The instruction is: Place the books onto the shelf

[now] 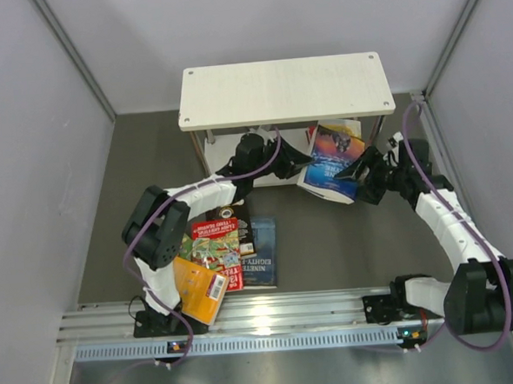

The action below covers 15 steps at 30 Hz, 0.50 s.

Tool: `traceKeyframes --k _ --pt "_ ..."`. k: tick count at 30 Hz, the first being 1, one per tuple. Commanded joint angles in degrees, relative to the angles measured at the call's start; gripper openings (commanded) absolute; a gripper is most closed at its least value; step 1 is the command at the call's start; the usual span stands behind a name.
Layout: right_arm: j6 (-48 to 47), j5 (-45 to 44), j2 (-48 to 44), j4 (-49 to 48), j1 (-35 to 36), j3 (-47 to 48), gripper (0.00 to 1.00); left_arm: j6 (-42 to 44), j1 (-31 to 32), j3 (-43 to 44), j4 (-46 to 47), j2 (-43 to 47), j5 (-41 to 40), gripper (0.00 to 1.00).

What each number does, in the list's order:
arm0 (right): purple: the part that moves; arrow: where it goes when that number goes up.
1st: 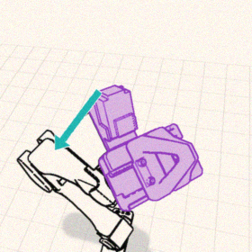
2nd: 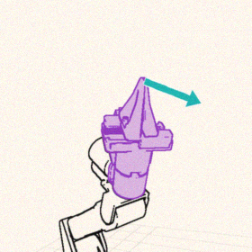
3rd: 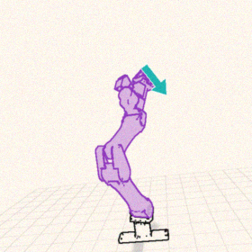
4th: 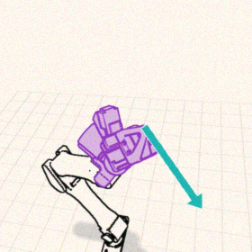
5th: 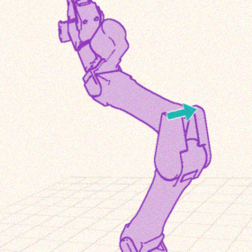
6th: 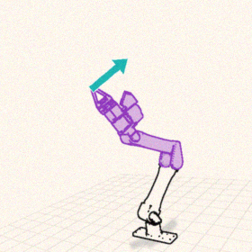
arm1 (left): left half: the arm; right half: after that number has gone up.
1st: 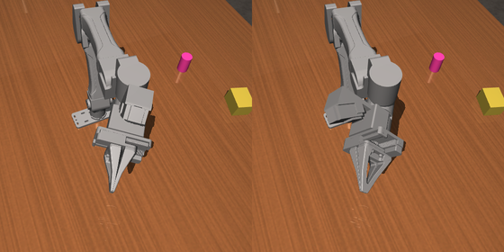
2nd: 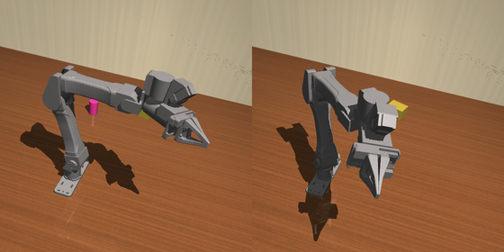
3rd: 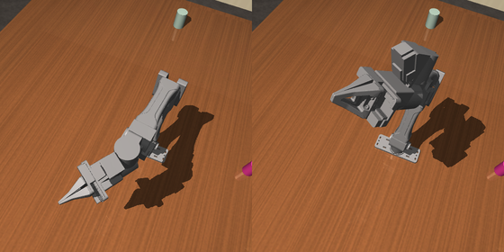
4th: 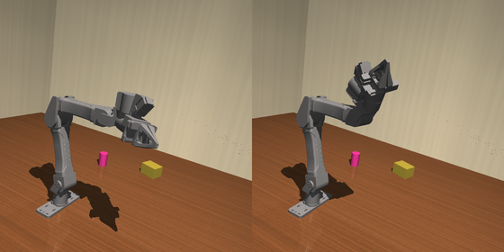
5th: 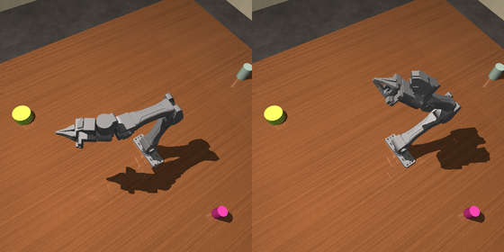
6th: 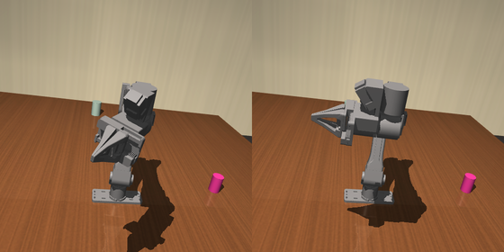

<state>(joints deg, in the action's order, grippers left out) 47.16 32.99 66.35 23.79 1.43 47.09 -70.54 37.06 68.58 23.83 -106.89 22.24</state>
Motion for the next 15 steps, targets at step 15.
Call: traceKeyframes --k 15 --pt "2.1 4.4 -6.6 -0.9 0.1 -0.8 0.78 -6.8 -2.6 -3.2 18.8 1.9 -9.4 0.00"
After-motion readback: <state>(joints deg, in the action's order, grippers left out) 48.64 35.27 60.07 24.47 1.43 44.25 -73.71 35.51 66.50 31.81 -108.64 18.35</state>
